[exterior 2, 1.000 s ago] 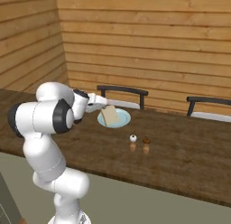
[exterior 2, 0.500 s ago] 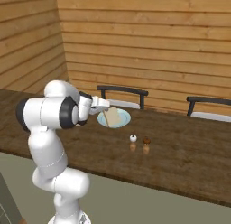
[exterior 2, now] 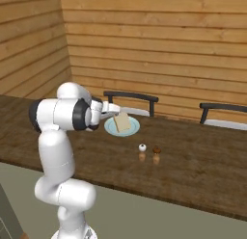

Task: Start the toaster. Once the lever pops up, take the bread to the plate on the dining counter.

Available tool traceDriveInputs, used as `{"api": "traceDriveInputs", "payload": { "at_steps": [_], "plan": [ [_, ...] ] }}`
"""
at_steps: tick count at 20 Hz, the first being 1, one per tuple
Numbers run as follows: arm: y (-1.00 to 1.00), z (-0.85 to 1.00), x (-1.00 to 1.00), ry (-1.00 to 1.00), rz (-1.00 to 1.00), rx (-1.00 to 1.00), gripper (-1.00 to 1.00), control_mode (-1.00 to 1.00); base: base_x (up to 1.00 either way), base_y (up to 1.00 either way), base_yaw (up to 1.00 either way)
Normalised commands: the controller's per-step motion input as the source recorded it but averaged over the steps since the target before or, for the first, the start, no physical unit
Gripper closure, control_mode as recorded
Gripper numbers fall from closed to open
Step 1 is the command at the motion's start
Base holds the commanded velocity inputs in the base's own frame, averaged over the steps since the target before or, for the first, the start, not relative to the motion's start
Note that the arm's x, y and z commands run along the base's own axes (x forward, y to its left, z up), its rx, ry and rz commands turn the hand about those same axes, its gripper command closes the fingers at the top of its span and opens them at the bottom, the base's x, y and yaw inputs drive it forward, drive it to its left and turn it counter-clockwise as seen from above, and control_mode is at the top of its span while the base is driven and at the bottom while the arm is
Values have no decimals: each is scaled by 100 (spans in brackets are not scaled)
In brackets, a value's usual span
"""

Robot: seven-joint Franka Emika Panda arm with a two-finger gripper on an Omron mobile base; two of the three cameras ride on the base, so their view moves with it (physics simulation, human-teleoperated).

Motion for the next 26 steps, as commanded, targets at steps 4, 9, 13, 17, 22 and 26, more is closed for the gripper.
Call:
{"api": "traceDriveInputs", "payload": {
  "at_steps": [4,9,13,17,22,26],
  "plan": [
    [0,-30,56,0,0,0,100,-100,0,0,0],
    [-3,-38,43,-1,0,0,-100,-100,0,0,0],
    [-14,9,0,-15,0,3,-100,-100,0,0,0],
    [-5,16,0,-15,0,5,-100,-100,0,0,0],
    [3,28,0,-4,0,5,-100,-100,0,0,0],
    [24,75,0,-9,1,9,-100,-100,0,0,0]
  ]
}}
